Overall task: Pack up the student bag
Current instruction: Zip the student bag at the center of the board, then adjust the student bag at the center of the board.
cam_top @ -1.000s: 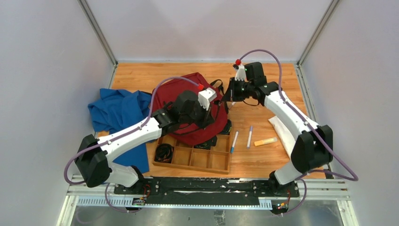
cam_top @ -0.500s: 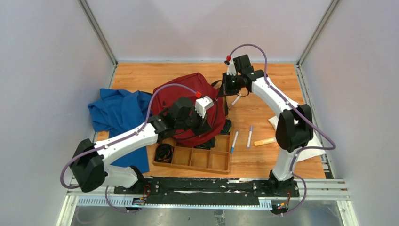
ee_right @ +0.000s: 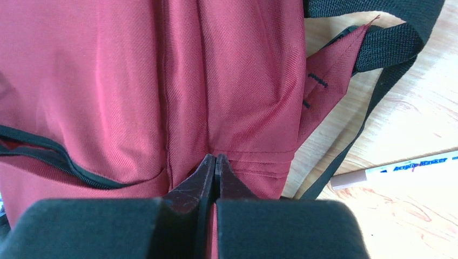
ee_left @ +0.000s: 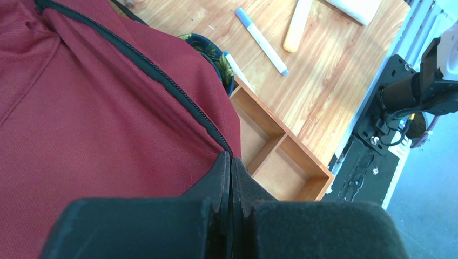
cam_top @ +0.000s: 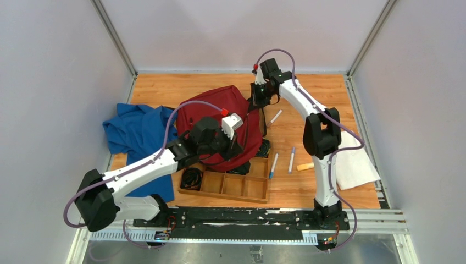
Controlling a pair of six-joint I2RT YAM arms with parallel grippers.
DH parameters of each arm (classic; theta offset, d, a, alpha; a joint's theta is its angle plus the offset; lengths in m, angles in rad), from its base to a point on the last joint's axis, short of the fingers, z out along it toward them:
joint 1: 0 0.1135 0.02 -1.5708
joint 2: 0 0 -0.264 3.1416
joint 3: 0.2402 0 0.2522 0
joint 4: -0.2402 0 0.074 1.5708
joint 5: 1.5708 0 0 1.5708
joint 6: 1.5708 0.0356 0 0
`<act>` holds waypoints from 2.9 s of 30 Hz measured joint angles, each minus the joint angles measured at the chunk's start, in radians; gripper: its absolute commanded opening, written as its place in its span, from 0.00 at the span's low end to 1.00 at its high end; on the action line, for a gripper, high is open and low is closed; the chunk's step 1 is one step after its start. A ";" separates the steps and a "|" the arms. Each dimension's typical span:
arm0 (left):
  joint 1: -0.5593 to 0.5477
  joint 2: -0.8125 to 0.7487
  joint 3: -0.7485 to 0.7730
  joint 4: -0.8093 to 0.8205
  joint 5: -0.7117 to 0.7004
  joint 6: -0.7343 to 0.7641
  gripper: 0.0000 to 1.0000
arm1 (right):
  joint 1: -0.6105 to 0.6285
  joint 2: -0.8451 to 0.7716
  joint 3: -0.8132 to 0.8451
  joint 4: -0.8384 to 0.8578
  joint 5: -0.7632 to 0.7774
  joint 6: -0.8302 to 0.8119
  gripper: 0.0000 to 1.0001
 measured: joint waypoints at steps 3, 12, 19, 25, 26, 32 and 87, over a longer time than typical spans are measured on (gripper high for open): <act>0.003 -0.013 -0.013 0.009 -0.005 -0.011 0.00 | 0.000 0.048 0.047 -0.039 -0.002 0.000 0.00; 0.003 -0.047 -0.037 0.005 -0.006 -0.032 0.00 | -0.001 0.057 0.088 -0.047 -0.022 0.005 0.00; 0.003 -0.066 -0.037 -0.021 0.010 -0.031 0.00 | -0.016 -0.061 -0.046 0.042 -0.028 0.012 0.00; 0.003 -0.067 -0.037 -0.022 0.017 -0.028 0.00 | -0.020 -0.081 -0.054 0.056 -0.030 0.012 0.00; 0.003 -0.067 -0.037 -0.022 0.018 -0.028 0.00 | -0.020 -0.079 -0.053 0.055 -0.031 0.012 0.00; 0.003 -0.068 -0.050 -0.006 0.017 -0.031 0.00 | -0.022 -0.039 0.017 0.027 -0.056 0.011 0.00; 0.402 0.230 0.438 -0.467 -0.433 -0.148 0.77 | 0.043 -0.984 -1.103 0.124 0.388 0.082 0.61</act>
